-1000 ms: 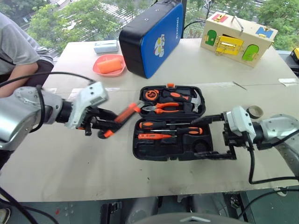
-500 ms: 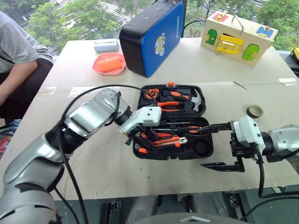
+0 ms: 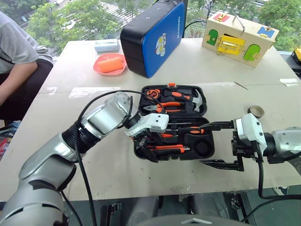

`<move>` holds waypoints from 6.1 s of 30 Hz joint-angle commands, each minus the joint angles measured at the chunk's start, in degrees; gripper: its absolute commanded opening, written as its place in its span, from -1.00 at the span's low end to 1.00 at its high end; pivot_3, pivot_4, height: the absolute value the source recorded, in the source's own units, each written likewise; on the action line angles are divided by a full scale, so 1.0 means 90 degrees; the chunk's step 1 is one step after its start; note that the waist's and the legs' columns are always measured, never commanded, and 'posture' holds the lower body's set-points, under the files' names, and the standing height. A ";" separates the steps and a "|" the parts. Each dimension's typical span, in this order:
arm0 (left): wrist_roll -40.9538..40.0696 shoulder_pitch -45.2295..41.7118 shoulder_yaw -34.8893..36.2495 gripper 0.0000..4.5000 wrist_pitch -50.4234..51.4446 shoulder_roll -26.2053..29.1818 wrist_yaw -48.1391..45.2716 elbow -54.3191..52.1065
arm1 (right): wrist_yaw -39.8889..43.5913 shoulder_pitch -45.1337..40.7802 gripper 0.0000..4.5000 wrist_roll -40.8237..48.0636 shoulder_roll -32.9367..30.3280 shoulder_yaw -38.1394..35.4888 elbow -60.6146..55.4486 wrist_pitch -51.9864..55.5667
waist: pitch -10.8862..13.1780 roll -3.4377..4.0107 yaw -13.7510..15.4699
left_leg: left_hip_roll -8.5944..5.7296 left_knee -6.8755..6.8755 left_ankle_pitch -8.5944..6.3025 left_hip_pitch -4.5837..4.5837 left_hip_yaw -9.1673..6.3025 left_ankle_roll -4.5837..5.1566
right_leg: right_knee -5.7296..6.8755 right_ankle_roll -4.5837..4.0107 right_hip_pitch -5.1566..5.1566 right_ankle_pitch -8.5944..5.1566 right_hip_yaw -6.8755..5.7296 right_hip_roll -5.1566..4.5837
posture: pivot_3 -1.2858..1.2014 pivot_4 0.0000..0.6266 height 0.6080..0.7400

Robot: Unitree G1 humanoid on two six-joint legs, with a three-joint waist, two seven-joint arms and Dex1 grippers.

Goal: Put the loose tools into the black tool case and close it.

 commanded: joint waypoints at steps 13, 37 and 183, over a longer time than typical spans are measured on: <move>-0.0568 0.0633 0.1235 -0.40 0.0072 0.0321 0.0352 -0.0627 | -0.0030 -0.0145 1.00 0.0008 0.0015 0.0016 -0.0029 -0.0065 | 0.0002 -0.0004 -0.0033 | -0.0001 0.0008 0.0000 -0.0002 -0.0008 0.0000 | 0.0006 0.0000 0.0001 0.0000 -0.0004 -0.0006 | 0.03 -0.52 0.93; -0.0430 0.1600 0.2176 -0.95 -0.0917 -0.0178 0.0852 -0.0665 | -0.0272 0.0232 1.00 0.0196 -0.0090 -0.0515 -0.0199 0.0082 | -0.0008 0.0004 0.0089 | -0.0011 0.0022 0.0000 0.0006 -0.0015 0.0000 | 0.0015 0.0001 0.0011 0.0000 -0.0008 -0.0011 | 0.03 -0.52 0.93; -0.0974 0.4507 0.4249 -0.98 -0.1711 -0.0158 0.3065 -0.0555 | 0.2474 -0.2248 -1.00 -0.2792 0.0862 0.1748 0.4679 -0.2480 | 0.0011 0.0037 -0.0046 | -0.0012 -0.0022 0.0001 0.0006 0.0011 -0.0001 | 0.0000 0.0013 -0.0013 0.0007 0.0017 -0.0023 | 0.03 -0.52 0.93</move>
